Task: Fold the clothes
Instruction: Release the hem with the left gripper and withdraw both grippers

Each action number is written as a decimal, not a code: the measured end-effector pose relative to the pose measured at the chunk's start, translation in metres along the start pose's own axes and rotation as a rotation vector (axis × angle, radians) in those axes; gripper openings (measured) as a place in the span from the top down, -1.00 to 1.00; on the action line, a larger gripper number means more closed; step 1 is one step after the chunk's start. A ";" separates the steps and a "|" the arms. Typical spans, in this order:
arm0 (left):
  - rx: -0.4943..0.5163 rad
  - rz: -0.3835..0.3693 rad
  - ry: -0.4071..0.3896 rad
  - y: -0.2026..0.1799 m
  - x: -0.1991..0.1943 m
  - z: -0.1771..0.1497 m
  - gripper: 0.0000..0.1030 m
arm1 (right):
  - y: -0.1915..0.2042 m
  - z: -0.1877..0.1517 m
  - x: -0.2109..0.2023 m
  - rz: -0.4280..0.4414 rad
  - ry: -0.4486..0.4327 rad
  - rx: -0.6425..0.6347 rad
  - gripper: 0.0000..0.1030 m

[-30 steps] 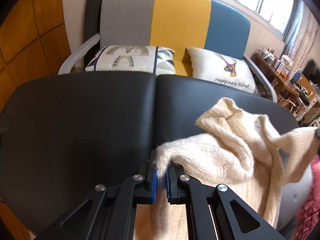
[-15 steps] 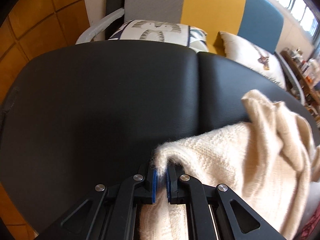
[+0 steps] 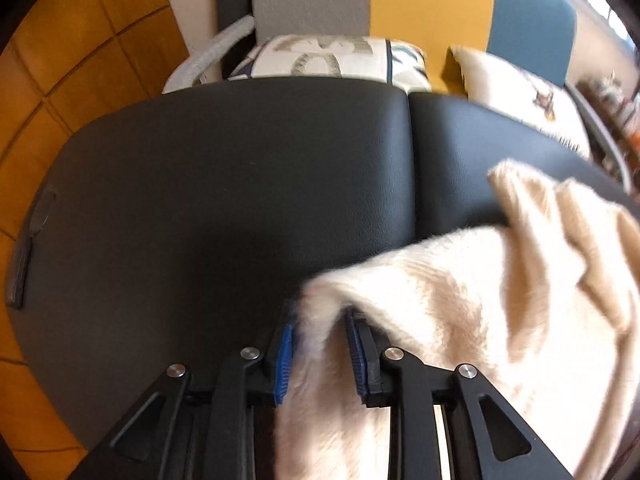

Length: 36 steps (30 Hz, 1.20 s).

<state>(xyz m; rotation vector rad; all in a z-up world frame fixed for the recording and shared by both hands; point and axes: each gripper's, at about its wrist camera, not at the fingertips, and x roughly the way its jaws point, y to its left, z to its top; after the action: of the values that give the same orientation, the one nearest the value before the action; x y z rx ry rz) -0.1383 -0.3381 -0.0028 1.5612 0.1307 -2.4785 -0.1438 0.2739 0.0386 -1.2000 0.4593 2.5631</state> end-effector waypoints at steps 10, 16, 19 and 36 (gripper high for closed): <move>0.147 -0.065 -0.277 -0.026 -0.098 -0.064 0.42 | 0.112 -0.124 -0.088 0.475 0.113 -0.383 0.44; 0.287 -0.131 -0.170 -0.081 -0.061 -0.129 0.38 | 0.166 -0.214 -0.083 0.466 0.244 -0.604 0.44; 0.319 -0.054 -0.167 -0.090 -0.044 -0.147 0.38 | 0.172 -0.242 -0.075 0.357 0.257 -0.728 0.44; 0.375 0.011 -0.217 -0.098 -0.045 -0.173 0.46 | 0.116 -0.219 -0.061 0.202 0.295 -0.748 0.42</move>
<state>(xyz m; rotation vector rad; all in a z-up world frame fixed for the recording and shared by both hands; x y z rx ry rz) 0.0110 -0.2052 -0.0411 1.3905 -0.3968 -2.7604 0.0018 0.0755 -0.0272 -1.8622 -0.3997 2.8319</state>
